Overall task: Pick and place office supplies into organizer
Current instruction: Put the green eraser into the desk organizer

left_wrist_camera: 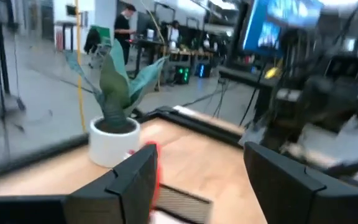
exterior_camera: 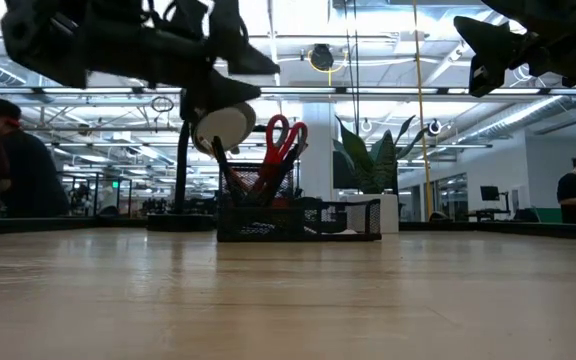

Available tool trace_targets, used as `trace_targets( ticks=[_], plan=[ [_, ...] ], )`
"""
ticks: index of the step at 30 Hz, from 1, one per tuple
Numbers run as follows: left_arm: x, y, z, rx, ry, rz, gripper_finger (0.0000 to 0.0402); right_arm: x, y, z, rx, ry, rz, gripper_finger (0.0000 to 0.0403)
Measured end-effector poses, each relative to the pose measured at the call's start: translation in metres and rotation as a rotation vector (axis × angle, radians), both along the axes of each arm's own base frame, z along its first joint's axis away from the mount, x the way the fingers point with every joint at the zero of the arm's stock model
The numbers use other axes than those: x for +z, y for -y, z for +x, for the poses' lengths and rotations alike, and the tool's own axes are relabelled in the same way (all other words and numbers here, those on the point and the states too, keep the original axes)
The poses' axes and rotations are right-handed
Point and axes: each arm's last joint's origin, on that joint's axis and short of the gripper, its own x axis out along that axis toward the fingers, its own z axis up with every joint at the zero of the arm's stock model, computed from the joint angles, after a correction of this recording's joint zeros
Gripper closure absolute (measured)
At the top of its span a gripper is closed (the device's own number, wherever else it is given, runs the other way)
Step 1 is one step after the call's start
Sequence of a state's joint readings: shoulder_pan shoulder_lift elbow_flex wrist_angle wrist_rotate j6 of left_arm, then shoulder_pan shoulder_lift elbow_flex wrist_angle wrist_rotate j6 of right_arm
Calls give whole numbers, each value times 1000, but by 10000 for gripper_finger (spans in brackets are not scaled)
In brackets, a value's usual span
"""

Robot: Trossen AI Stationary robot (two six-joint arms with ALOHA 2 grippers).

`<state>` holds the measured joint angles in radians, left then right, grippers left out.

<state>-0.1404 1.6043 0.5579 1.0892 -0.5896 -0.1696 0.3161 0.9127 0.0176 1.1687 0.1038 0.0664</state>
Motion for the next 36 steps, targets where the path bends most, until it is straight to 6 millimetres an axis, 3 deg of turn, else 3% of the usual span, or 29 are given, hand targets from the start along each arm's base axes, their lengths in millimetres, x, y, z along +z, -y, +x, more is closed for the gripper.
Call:
trace_targets(
  ticks=[4,7,13,17,23,27,32,36],
  plan=[
    [0,34,-8,16,88,-199,156,0,0,0,0,0,0,243],
    [-2,61,-17,40,89,-222,156,0,0,0,0,0,0,243],
    [-12,93,-34,153,142,-389,156,0,0,0,0,0,0,243],
    [-24,127,-37,231,121,-399,156,0,0,0,0,0,0,243],
    [-25,173,-33,259,148,-465,155,0,0,0,0,-3,-1,243],
    [-31,179,-30,238,54,-575,146,0,0,0,0,-1,0,243],
    [-44,170,-18,373,-165,-946,118,0,0,0,0,0,0,243],
    [-43,177,-7,459,-290,-1138,111,0,0,0,-1,0,0,243]
  ],
)
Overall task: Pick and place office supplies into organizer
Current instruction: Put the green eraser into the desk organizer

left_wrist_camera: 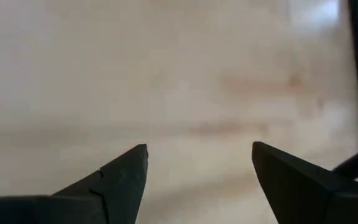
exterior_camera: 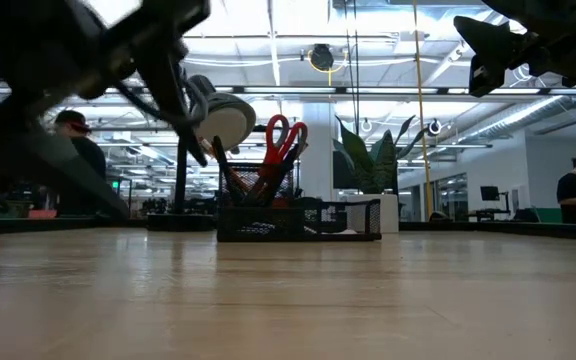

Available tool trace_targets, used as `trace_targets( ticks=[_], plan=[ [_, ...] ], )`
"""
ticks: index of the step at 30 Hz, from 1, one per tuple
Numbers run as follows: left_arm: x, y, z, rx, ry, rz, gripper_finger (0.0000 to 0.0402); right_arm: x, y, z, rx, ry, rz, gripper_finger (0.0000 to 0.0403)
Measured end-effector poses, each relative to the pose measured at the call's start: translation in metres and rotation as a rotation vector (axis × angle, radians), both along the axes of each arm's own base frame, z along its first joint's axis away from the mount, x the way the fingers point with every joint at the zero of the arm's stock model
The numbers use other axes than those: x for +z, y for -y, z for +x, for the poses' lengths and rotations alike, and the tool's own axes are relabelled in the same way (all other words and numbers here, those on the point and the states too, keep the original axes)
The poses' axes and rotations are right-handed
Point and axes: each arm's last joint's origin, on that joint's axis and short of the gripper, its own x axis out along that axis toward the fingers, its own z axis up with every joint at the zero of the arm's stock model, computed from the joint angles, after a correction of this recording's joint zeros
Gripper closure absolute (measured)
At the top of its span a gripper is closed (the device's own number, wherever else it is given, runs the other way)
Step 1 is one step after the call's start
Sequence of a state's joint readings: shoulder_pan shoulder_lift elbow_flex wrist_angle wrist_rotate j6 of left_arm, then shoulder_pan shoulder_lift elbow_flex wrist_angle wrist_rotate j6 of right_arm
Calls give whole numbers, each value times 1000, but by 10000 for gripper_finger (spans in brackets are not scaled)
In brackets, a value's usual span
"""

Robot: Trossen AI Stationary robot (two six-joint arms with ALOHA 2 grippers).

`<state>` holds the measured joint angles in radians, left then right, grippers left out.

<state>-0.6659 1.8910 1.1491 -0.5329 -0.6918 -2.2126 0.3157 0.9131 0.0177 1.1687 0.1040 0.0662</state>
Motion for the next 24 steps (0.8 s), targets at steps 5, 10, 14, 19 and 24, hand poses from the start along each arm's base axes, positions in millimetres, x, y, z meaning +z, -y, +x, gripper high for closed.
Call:
trace_targets(
  ticks=[5,10,14,19,24],
  plan=[
    [28,13,10,48,-89,-155,120,0,0,0,1,0,0,243],
    [64,27,11,69,-181,-266,124,0,0,0,0,0,0,243],
    [63,38,2,132,-293,-290,119,0,0,0,1,0,0,243],
    [68,49,-6,-79,-356,-251,127,0,0,0,1,0,0,243],
    [67,60,-11,-244,-415,-279,130,0,0,0,0,0,0,243]
  ],
)
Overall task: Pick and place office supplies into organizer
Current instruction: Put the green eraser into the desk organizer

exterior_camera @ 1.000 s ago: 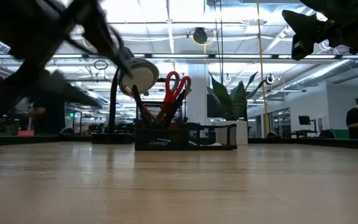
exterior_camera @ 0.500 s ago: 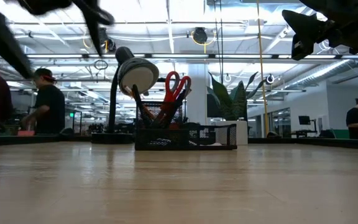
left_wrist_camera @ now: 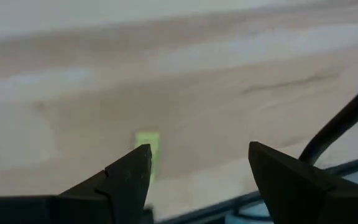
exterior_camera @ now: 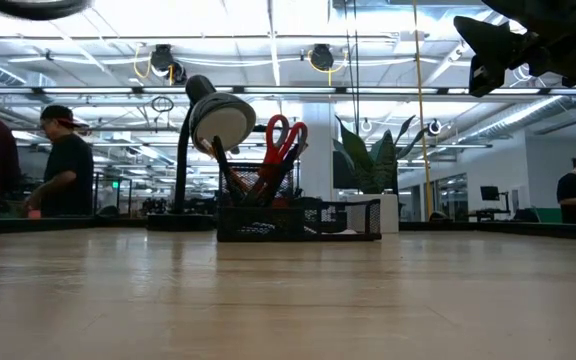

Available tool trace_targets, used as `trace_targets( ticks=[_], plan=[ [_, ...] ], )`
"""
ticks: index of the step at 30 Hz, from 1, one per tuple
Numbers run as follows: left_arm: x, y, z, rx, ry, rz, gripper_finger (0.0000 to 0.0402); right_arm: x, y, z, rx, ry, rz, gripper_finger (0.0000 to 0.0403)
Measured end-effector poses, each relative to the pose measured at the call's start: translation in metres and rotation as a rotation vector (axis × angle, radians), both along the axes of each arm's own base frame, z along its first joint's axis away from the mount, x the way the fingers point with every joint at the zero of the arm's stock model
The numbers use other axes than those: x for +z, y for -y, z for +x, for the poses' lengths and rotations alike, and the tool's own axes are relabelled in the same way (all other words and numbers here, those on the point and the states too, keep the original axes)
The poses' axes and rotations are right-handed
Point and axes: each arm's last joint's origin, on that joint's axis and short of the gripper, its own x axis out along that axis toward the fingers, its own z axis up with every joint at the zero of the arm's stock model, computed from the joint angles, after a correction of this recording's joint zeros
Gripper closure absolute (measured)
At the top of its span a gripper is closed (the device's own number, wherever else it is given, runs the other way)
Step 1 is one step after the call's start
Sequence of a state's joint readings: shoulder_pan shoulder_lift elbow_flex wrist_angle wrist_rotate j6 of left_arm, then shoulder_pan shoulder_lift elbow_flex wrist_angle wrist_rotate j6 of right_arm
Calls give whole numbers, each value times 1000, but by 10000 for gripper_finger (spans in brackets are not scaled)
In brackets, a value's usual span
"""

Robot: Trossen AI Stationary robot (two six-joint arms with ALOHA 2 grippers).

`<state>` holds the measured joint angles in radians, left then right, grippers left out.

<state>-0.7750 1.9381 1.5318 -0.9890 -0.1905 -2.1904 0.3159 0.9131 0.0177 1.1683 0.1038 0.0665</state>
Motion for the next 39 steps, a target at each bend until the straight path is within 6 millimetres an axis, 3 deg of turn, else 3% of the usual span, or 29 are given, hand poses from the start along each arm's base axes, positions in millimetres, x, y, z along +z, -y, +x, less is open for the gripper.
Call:
trace_targets(
  ticks=[7,25,39],
  plan=[
    [-1,7,-6,0,-79,-86,131,0,0,0,0,0,0,243],
    [-59,23,9,-32,-176,-90,131,0,0,0,0,1,0,243],
    [-65,24,4,-58,-202,-36,131,0,0,0,0,1,0,243]
  ],
)
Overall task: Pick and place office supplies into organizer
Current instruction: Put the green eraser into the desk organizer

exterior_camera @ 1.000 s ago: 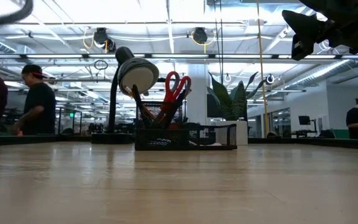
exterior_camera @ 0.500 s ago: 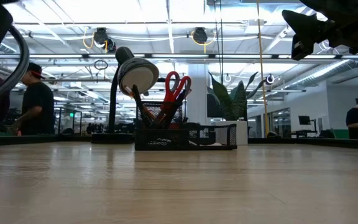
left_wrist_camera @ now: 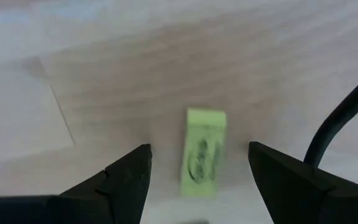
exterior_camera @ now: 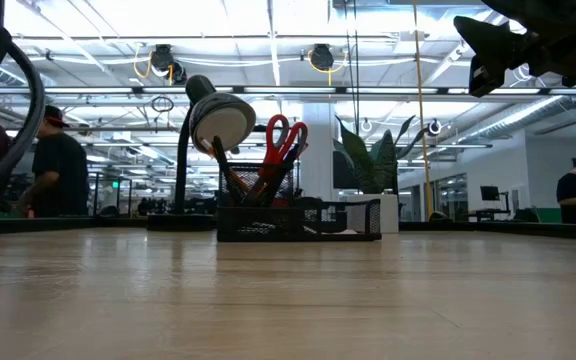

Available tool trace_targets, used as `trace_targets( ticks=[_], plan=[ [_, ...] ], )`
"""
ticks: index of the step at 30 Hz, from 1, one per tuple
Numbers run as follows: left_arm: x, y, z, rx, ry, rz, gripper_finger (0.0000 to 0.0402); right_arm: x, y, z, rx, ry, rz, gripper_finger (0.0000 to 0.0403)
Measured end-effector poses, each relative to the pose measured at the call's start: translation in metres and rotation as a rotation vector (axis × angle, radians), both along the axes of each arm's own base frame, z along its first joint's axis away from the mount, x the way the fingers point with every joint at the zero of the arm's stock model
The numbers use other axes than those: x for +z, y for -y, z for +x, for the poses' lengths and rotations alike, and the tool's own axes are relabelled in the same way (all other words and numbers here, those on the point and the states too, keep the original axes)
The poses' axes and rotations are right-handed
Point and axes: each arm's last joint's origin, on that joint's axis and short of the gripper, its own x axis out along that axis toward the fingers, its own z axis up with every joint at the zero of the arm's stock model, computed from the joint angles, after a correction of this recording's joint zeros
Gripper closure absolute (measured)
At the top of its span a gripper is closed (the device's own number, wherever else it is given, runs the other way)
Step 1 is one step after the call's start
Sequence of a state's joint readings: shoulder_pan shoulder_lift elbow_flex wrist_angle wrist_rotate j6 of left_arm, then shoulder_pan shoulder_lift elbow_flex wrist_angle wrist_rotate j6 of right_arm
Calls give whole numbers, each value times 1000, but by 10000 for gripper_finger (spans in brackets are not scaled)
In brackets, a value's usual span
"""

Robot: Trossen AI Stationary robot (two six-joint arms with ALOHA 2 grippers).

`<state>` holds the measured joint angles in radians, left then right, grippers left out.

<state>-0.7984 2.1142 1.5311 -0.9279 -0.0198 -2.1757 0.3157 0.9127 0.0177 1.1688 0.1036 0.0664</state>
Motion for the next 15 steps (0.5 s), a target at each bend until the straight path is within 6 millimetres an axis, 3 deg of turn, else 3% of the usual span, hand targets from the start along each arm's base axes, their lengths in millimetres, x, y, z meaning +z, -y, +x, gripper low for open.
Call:
trace_targets(
  ticks=[15],
  plan=[
    [-7,5,-6,-18,6,52,131,0,0,0,0,0,0,243]
  ],
)
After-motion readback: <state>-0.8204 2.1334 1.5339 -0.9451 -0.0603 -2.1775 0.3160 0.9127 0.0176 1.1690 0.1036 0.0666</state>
